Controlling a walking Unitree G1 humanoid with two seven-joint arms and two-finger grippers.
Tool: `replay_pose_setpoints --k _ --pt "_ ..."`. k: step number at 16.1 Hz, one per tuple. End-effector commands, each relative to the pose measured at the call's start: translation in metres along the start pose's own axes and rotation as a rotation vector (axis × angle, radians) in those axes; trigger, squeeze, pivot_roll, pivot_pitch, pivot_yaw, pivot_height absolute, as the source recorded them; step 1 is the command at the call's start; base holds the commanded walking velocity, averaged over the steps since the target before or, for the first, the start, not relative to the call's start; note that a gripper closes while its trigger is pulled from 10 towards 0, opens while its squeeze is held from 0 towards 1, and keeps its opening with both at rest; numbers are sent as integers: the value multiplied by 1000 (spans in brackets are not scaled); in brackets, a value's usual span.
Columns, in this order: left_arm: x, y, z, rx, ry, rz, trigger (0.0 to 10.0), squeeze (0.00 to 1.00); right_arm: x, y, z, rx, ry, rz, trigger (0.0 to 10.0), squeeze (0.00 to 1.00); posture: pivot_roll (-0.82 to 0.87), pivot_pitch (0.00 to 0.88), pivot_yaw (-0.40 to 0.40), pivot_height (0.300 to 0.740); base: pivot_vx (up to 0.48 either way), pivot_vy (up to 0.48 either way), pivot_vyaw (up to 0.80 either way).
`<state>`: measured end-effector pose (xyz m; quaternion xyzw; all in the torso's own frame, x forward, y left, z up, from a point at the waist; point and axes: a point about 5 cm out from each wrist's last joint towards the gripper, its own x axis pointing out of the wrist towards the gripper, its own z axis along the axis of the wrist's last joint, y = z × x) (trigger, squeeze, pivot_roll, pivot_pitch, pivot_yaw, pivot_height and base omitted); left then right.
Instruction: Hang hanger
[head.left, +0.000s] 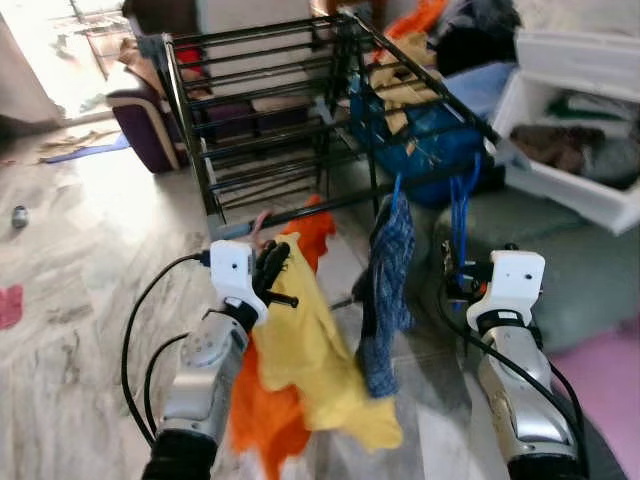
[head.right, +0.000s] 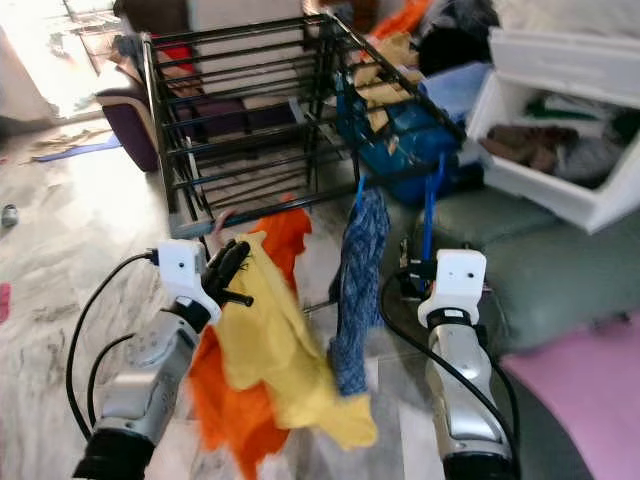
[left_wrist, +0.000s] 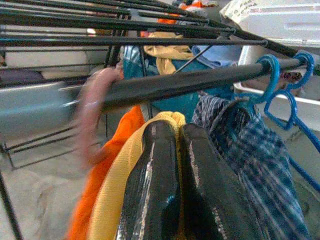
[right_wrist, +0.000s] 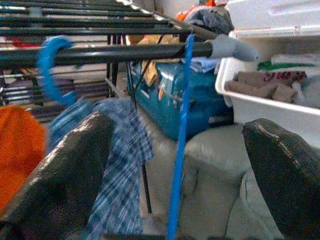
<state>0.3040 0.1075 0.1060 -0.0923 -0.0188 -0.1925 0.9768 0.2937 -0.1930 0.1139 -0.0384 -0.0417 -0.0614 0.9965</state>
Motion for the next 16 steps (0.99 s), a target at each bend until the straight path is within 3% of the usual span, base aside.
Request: replay_pose_setpoints --k 1,7,10,16 --pt "5 -5 10 15 -40 -21 10000 0 1 -4 1 8 -2 -13 10000 0 -54 0 39 740 480 0 0" --pt "5 -9 6 12 -24 -24 10000 0 2 -6 -5 -22 40 -45 10000 0 -48 0 35 740 102 0 0" --pt "5 -10 6 14 -17 -31 10000 0 5 1 -18 2 154 -31 10000 0 -48 0 34 740 0 0 0" --pt "5 -13 4 5 -9 -41 10000 0 11 1 -26 -10 227 -38 10000 0 -45 0 29 740 0 0 0"
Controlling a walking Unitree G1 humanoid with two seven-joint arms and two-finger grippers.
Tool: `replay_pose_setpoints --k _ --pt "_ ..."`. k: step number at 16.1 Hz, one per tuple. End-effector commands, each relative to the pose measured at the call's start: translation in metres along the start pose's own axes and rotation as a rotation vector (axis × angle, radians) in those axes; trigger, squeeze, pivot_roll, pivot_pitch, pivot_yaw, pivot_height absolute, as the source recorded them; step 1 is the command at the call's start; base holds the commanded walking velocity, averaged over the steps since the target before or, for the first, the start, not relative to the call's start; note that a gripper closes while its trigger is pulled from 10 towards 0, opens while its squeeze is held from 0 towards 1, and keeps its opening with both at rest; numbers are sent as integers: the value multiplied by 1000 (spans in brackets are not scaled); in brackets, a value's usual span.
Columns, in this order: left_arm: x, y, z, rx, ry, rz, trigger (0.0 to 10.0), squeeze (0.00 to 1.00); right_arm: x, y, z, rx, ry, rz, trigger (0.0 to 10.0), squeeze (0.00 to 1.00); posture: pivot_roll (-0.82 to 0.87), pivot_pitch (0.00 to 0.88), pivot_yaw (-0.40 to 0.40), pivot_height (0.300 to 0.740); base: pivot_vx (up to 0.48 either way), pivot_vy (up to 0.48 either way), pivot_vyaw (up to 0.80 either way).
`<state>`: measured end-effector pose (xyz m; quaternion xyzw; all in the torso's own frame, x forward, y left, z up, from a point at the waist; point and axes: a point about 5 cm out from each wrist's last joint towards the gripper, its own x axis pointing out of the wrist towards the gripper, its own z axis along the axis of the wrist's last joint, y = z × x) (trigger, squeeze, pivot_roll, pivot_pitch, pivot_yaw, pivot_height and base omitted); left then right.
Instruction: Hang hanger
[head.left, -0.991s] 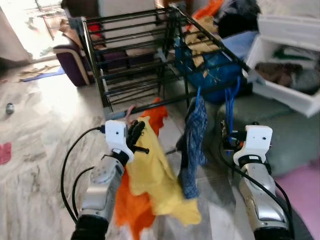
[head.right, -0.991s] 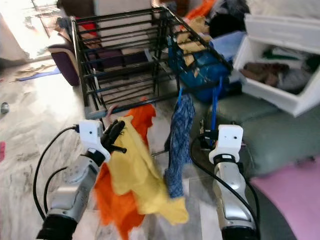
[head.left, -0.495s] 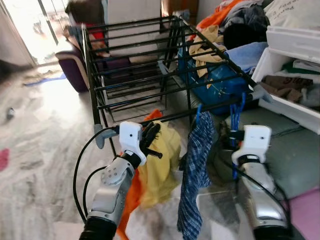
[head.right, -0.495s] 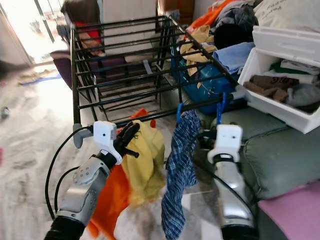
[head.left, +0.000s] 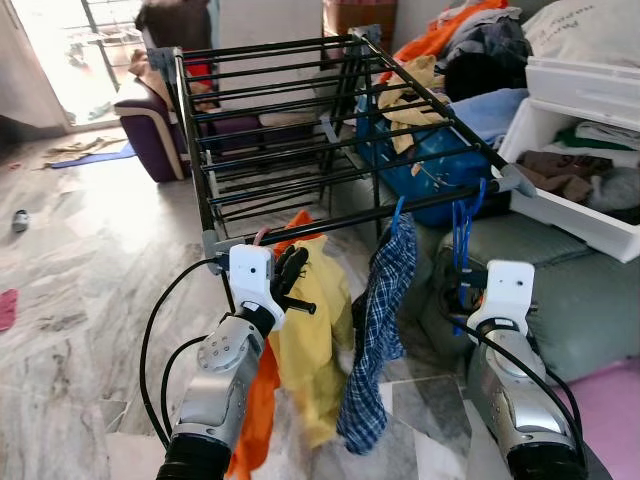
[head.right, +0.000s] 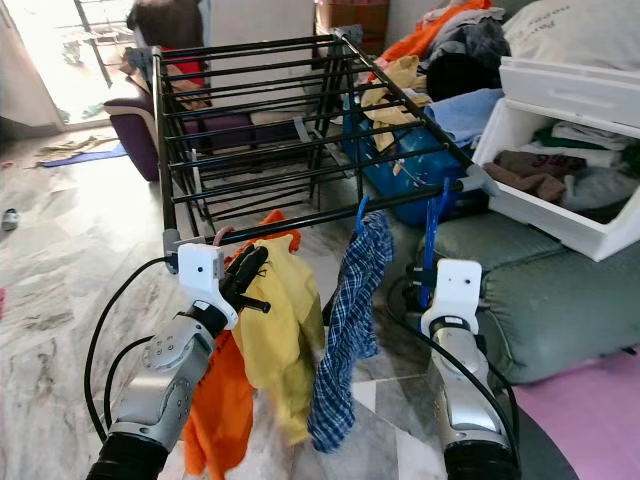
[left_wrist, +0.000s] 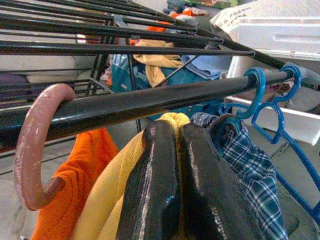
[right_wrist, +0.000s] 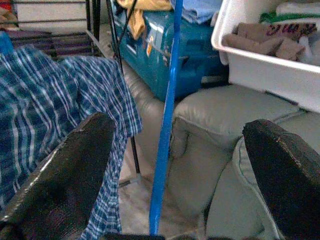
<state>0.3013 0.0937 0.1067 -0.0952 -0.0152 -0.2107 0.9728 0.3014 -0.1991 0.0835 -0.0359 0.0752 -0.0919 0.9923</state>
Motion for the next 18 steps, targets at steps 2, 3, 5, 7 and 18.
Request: replay_pose_setpoints --k 2,3,5,7,18 --pt "3 1 6 11 -19 -6 10000 0 6 6 7 0 -3 23 10000 0 -45 0 30 740 0 0 0" --pt "3 1 6 11 -17 -6 10000 0 6 7 6 0 2 26 10000 0 -44 0 30 740 0 0 0" --pt "3 0 6 9 -16 -9 10000 0 5 8 4 1 7 29 10000 0 -45 0 33 740 0 0 0" --pt "3 0 5 11 -9 -10 10000 0 5 8 1 -4 21 32 10000 0 -46 0 34 740 0 0 0" --pt "2 -2 9 0 -13 -36 10000 0 42 -16 -5 -97 185 -65 10000 0 -3 0 30 740 0 0 0"
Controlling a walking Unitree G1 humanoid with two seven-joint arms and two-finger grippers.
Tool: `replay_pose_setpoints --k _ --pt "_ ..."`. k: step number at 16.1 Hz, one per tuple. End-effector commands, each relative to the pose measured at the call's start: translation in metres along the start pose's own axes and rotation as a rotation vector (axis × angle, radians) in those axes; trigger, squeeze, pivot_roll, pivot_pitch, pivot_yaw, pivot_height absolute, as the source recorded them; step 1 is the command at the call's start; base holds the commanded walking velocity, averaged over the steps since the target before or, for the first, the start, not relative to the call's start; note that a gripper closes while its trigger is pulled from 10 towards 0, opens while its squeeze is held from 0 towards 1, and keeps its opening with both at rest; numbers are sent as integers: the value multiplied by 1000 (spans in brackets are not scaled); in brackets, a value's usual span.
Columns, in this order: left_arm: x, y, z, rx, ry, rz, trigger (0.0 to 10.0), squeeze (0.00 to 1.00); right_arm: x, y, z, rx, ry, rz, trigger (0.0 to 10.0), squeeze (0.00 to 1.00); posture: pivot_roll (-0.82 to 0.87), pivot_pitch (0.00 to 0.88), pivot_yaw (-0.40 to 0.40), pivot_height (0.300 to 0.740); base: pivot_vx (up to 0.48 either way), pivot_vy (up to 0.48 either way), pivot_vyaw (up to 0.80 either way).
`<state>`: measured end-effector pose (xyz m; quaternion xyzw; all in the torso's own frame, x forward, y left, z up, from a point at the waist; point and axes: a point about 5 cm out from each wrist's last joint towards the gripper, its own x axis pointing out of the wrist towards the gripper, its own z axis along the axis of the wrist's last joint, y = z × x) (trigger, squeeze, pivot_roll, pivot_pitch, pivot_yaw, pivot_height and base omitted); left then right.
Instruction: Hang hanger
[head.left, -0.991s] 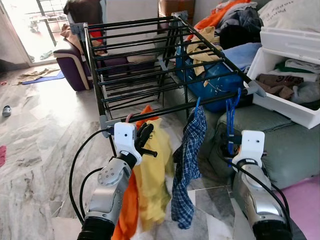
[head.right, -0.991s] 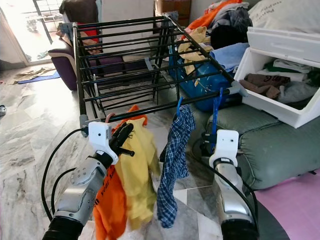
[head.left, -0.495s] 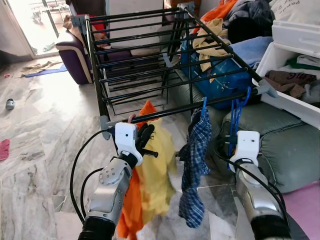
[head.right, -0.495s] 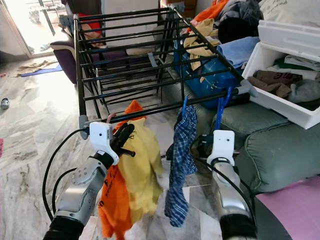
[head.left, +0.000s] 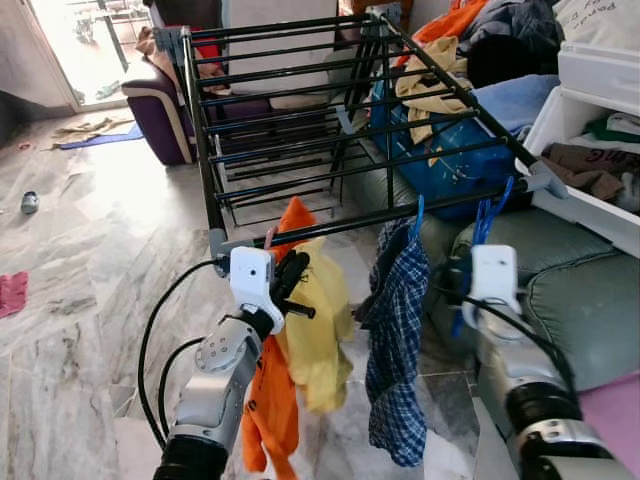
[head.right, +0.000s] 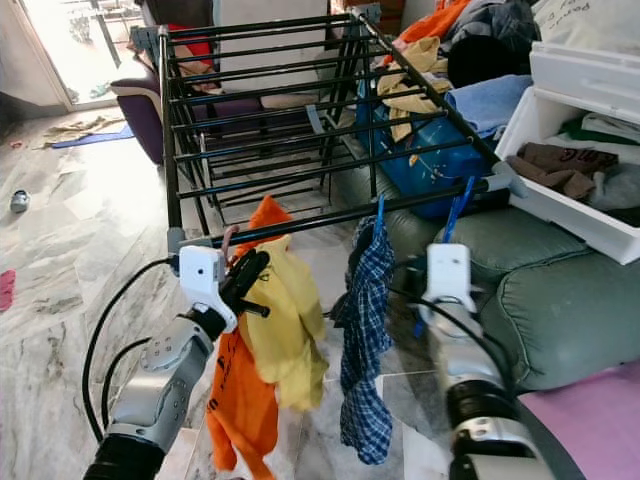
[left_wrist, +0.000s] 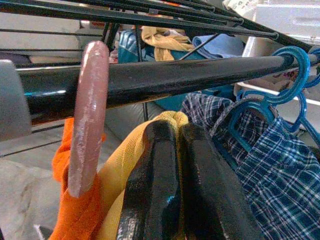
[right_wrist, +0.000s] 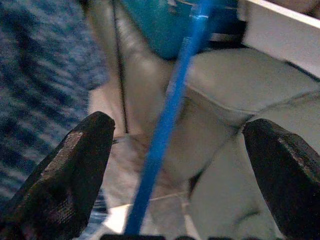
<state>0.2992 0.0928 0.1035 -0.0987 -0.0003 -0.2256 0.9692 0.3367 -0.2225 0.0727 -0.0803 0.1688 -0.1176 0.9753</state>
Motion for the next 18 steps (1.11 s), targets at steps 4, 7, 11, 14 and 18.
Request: replay_pose_setpoints --k 4,7,11,14,18 --pt "2 -2 10 17 -26 -29 10000 0 4 -8 0 21 5 -31 10000 0 -14 0 47 740 0 0 0" --pt "5 -4 11 16 -26 -41 10000 0 6 -18 4 -46 -16 -86 10000 0 -18 0 50 740 0 0 0" --pt "7 -5 11 18 -24 -49 10000 0 8 -30 10 -47 -38 -152 10000 0 -19 0 53 740 0 0 0" --pt "5 -3 9 22 -16 -41 10000 0 9 -27 14 -43 -57 -138 10000 0 -14 0 51 740 0 0 0" --pt "4 -5 8 23 -9 -41 10000 0 13 -23 13 -62 -13 -44 10000 0 -9 0 45 740 0 0 0"
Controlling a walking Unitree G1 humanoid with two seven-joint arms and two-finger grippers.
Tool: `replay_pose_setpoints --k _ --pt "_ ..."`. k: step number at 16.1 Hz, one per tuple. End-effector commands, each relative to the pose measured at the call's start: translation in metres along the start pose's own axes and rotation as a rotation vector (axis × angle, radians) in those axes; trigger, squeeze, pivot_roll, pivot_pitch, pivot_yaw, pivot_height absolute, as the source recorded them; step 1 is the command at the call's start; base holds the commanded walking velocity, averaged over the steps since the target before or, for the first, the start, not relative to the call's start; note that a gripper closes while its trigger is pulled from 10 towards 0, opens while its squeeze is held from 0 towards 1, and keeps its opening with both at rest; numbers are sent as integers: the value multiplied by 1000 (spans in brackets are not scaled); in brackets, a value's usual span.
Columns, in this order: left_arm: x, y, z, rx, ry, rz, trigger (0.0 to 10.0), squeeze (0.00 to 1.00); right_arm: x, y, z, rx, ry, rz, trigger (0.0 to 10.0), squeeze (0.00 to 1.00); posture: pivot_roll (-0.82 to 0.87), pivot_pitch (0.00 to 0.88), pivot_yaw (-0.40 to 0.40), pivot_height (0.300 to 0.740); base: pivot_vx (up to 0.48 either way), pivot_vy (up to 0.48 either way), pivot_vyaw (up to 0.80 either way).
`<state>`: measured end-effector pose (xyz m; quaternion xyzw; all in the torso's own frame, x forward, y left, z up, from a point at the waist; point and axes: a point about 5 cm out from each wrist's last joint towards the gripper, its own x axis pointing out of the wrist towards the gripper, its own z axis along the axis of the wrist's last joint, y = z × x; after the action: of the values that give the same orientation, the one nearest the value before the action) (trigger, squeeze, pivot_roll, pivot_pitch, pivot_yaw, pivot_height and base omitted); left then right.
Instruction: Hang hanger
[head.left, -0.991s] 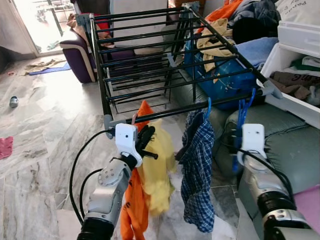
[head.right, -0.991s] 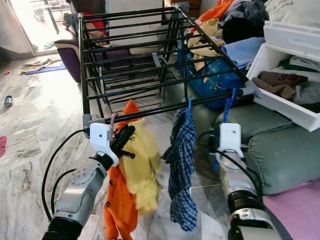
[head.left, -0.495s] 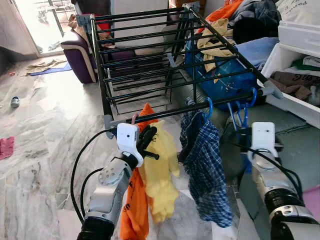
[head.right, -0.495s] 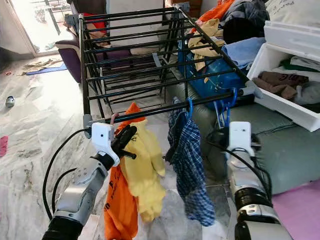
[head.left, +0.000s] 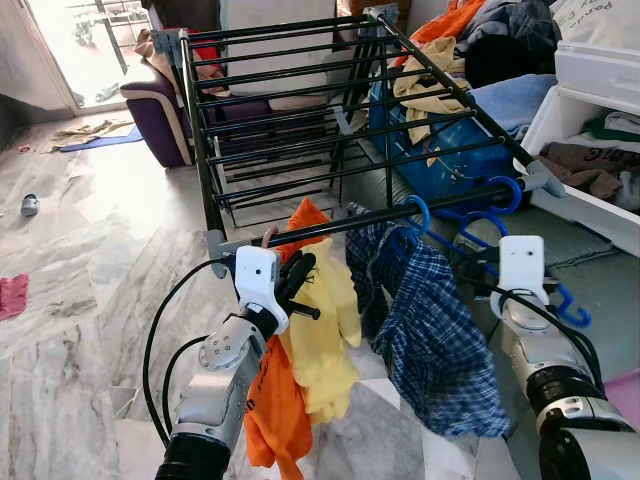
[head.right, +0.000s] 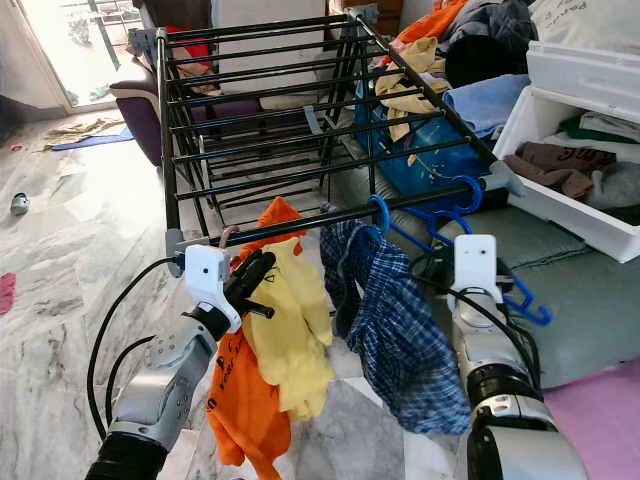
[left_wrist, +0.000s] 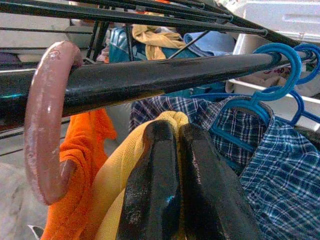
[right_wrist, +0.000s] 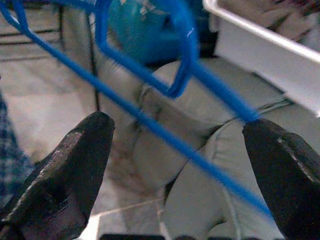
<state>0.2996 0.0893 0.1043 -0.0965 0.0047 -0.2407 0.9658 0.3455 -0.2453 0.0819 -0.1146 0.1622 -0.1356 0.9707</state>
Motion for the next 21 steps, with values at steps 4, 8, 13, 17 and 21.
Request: replay_pose_setpoints --k 4,8,13,17,21 --pt "1 -1 5 25 -9 -6 10000 0 5 -18 11 -72 -24 17 10000 0 -5 0 43 740 0 0 0" --pt "1 -1 3 27 3 -5 10000 0 7 -34 20 -185 -80 12 10000 0 -11 0 45 740 0 0 0" --pt "3 -2 3 30 9 -13 10000 0 4 -36 13 -245 -90 61 10000 0 -16 0 51 740 0 0 0" --pt "4 -3 2 34 15 -18 10000 0 4 -41 8 -267 -57 130 10000 0 -18 0 53 740 0 0 0" --pt "5 -3 0 34 24 -21 10000 0 3 -41 2 -269 -28 151 10000 0 -21 0 54 740 0 0 0"
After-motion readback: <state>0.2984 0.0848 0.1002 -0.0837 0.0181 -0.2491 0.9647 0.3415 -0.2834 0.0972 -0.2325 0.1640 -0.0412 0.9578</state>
